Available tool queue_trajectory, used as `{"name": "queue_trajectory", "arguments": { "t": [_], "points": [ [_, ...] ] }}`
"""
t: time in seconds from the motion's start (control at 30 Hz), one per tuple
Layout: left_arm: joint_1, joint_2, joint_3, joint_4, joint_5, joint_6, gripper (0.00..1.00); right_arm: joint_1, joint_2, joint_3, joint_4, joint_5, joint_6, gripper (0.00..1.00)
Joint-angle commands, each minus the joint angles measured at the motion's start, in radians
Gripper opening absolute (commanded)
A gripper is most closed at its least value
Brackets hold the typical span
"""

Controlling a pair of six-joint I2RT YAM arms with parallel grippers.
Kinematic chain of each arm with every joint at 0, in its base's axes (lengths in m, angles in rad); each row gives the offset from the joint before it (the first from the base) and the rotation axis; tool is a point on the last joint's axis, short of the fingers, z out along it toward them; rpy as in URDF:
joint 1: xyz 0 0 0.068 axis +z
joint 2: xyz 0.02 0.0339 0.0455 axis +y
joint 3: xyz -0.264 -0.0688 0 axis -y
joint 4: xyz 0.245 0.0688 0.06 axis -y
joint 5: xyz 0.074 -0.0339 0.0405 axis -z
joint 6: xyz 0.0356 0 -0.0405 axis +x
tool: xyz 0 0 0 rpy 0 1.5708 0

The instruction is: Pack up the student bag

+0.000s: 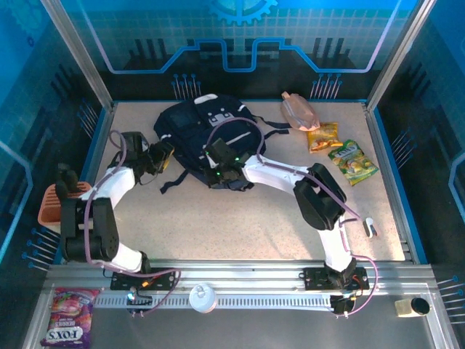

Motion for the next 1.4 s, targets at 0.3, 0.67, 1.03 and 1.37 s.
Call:
{"name": "queue_trajectory", "arguments": {
  "t": [0.3, 0.67, 1.03, 1.37],
  "points": [
    [-0.088, -0.067, -0.127, 0.036, 0.07, -0.087, 0.63, 0.033, 0.089, 0.152, 0.009, -0.137, -0.002, 0.0],
    [-0.136, 0.062, -0.111, 0.157, 0.066, -0.166, 0.58, 0.038, 0.073, 0.136, 0.0, -0.156, 0.0, 0.0],
    [-0.143, 0.091, -0.114, 0.176, -0.011, -0.21, 0.16, 0.035, 0.015, 0.085, -0.126, -0.015, 0.016, 0.0],
    [-0.141, 0.094, -0.106, 0.165, -0.026, -0.187, 0.0, -0.042, -0.157, -0.166, -0.173, 0.167, 0.089, 0.0]
  ]
}}
